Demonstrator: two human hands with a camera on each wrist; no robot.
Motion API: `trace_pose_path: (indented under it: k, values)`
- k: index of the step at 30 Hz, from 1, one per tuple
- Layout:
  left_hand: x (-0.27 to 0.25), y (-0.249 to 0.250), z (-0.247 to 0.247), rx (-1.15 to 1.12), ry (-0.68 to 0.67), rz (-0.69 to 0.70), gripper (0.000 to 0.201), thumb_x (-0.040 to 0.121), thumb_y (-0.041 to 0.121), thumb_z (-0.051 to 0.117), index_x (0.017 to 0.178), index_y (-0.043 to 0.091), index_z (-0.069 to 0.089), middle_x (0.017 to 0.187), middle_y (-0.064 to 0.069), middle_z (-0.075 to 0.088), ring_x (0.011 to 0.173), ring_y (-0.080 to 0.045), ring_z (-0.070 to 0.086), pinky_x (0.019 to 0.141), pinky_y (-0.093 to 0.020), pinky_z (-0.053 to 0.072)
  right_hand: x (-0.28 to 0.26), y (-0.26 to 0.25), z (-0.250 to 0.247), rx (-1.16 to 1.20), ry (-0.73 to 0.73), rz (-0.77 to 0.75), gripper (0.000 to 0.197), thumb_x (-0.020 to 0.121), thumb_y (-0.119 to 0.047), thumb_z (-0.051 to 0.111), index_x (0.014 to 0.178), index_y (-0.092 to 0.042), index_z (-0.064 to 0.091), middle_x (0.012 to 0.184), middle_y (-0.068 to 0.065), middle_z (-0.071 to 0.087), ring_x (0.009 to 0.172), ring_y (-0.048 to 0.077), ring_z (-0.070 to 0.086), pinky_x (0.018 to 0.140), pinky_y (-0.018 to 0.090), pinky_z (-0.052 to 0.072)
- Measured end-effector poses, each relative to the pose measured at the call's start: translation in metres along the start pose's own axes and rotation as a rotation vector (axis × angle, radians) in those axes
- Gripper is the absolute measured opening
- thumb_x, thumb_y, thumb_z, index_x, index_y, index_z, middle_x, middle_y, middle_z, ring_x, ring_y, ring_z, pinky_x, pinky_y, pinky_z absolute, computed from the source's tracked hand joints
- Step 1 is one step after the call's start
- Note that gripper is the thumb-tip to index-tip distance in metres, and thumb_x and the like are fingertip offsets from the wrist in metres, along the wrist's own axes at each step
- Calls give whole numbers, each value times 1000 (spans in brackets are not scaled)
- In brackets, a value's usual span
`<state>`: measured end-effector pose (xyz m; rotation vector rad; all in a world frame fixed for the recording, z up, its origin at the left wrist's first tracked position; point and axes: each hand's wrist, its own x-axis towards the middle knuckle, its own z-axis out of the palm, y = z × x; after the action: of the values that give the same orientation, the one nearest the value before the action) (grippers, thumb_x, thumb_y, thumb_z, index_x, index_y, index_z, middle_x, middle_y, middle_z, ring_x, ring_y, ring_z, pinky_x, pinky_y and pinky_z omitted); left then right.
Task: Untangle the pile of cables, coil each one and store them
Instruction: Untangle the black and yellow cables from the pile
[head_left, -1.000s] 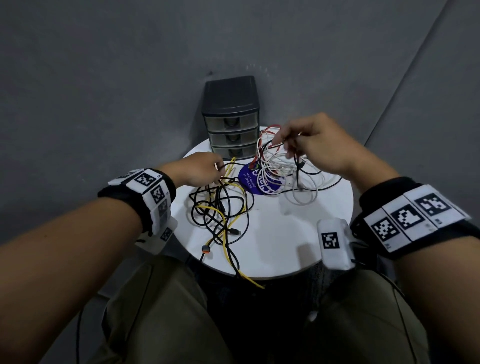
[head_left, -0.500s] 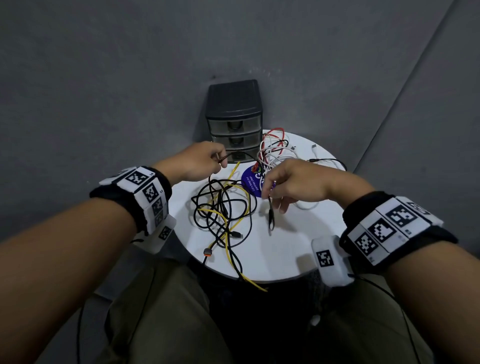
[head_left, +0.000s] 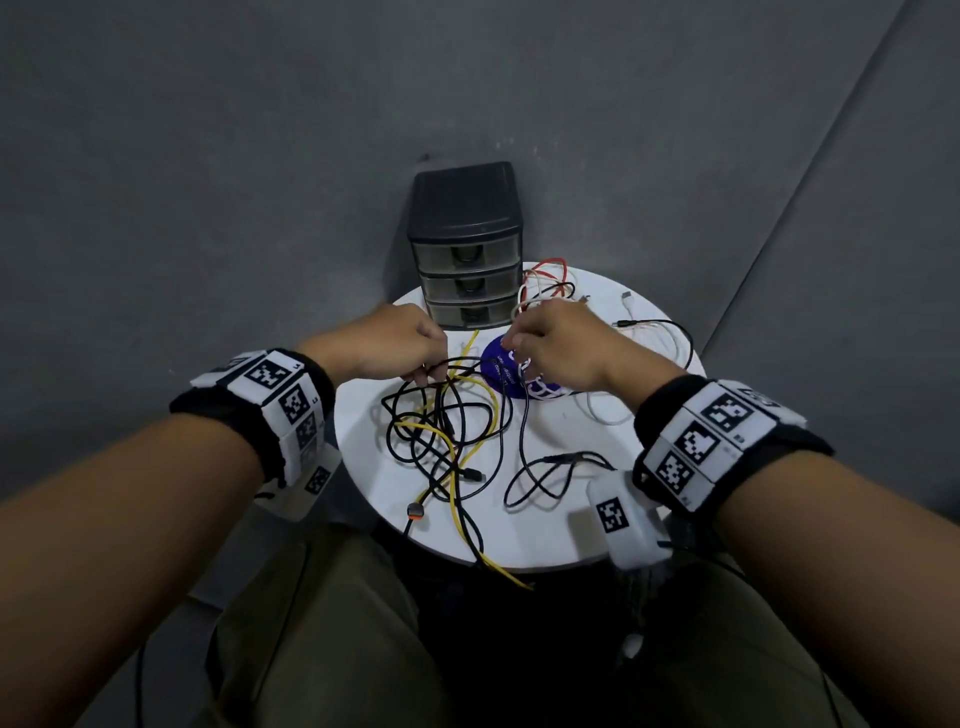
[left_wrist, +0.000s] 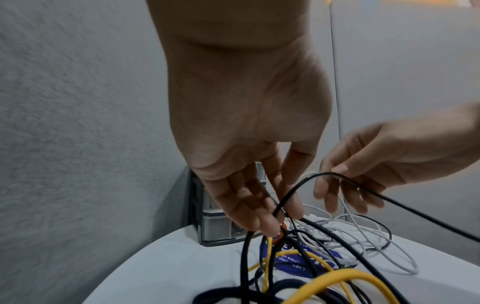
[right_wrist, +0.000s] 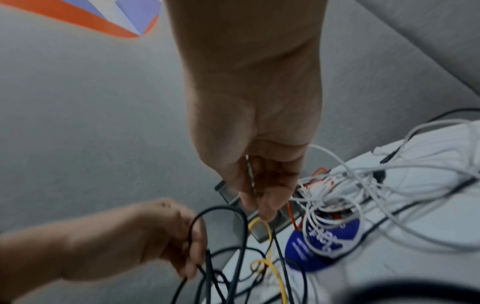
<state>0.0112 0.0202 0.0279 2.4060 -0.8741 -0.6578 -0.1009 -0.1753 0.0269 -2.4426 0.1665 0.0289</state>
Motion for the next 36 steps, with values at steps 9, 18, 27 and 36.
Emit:
trace_pose_path:
  k: [9,18,27,36]
  values:
    - [2,-6,4,228,-25,95,27,88,32,76,66,16,74,71,2,73,74,-14,68,79,-38,55,32,7,46,160,-101,239,21,91,-12,65,105,4,65,97,23,72,81,33,70,75,44,58]
    - [4,-7,15,203,-49,93,54,87,43,75,130,37,42,118,2,53,100,-18,58,90,-38,51,37,0,27,244,118,228,14,94,-13,60,90,-6,71,81,12,67,74,23,59,69,35,50]
    - [6,22,27,-139,-97,133,79,75,23,51,150,36,28,123,-12,61,99,-20,57,95,-38,47,19,-30,1,647,234,-29,20,99,2,47,90,-11,60,62,10,67,54,13,58,61,29,50]
    - [17,20,24,-276,234,270,48,101,15,60,131,18,23,117,-4,57,92,-16,65,80,-20,55,13,-49,-13,754,232,-99,22,101,5,38,98,-10,55,75,15,65,52,18,55,45,24,41]
